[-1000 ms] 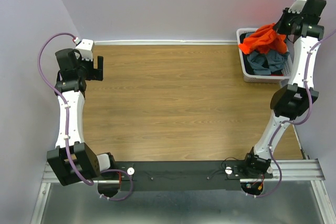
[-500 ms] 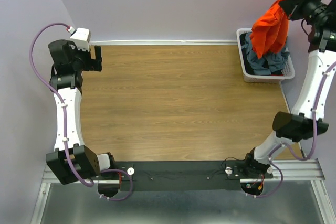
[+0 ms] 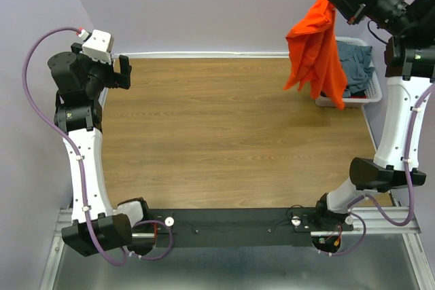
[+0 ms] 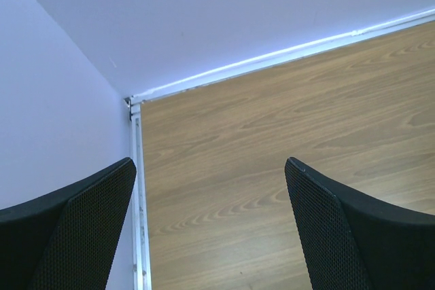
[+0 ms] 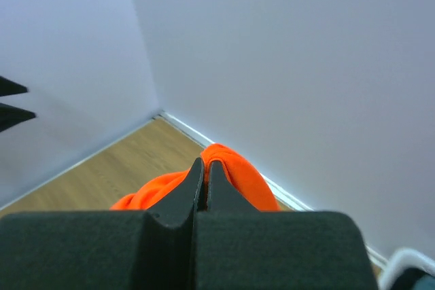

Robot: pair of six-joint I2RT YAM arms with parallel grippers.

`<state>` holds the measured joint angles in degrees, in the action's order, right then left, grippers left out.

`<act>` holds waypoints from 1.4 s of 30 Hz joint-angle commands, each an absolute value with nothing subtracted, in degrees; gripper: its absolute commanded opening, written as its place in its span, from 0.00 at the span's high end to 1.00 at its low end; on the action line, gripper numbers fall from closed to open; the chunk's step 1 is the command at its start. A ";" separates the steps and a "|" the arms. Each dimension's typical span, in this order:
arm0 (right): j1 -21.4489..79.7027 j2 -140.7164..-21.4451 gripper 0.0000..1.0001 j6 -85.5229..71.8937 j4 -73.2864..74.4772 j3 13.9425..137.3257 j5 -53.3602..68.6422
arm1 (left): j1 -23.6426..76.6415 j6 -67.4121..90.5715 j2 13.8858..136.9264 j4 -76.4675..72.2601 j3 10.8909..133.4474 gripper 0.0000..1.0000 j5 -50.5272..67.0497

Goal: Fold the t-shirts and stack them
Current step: Move the tshirt to the center of the board, then flatten the tshirt out

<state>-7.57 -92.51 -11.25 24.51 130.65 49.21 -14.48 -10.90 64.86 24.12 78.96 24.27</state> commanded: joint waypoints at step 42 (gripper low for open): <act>25.66 -104.06 0.12 5.45 35.51 71.10 8.71 | 19.25 -30.06 90.52 19.34 60.64 0.05 18.99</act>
<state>25.69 -100.99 4.36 35.46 72.05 13.61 18.61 -31.44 87.74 23.99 59.31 23.27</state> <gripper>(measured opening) 0.896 0.948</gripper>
